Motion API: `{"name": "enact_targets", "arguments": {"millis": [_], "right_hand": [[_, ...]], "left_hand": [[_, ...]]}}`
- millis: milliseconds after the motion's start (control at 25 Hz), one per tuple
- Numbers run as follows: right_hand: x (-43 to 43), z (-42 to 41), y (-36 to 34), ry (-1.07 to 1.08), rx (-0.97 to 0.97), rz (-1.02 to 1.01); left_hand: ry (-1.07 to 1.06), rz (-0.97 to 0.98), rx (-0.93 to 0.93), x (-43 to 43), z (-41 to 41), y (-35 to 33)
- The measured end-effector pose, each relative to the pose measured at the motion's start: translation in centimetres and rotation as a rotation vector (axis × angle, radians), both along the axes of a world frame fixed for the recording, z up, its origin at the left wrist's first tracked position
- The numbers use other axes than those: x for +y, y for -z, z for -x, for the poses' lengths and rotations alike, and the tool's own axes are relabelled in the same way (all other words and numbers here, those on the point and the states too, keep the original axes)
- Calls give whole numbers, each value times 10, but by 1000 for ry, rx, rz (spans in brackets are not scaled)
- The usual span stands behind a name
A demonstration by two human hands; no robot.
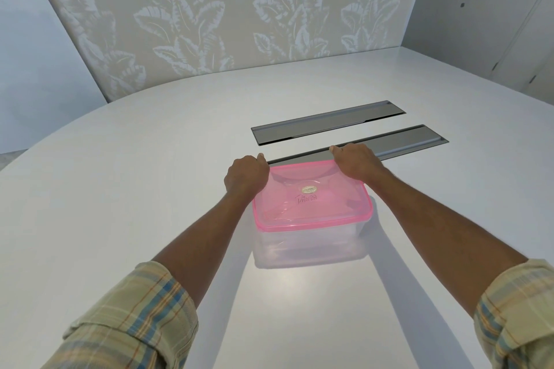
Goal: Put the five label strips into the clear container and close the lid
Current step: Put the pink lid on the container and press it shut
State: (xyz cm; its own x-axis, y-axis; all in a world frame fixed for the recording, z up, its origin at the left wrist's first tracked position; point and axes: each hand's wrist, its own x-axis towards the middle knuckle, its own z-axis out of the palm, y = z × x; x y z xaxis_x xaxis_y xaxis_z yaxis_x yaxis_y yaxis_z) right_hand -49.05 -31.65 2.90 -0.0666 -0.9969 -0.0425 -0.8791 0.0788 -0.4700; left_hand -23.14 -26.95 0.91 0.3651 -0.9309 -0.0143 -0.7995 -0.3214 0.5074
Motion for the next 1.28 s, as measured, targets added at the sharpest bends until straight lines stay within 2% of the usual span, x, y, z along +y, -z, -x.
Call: {"name": "enact_targets", "arguments": {"millis": [120, 360, 720, 880, 960, 1080, 1160, 1280], "right_hand": [[-5, 4, 3, -11, -134, -33], [-5, 5, 6, -107, 22, -17], [13, 11, -3, -47, -97, -4], [36, 22, -21, -83, -191, 133], [53, 34, -33, -219, -166, 182], [98, 58, -44, -533, -3, 197], [129, 74, -39, -675, 144, 216], [156, 89, -17, -794, 298, 350]], "left_hand": [[-2, -12, -8, -1, 1, 1], [7, -54, 36, -6, 0, -4], [-3, -1, 83, 8, -3, -8], [10, 117, 78, 32, 5, -21], [176, 263, 59, 55, 9, -25], [562, 398, -67, 90, 4, -25], [730, 318, -197, 106, -1, -20], [869, 220, -406, 117, -6, -7]]}}
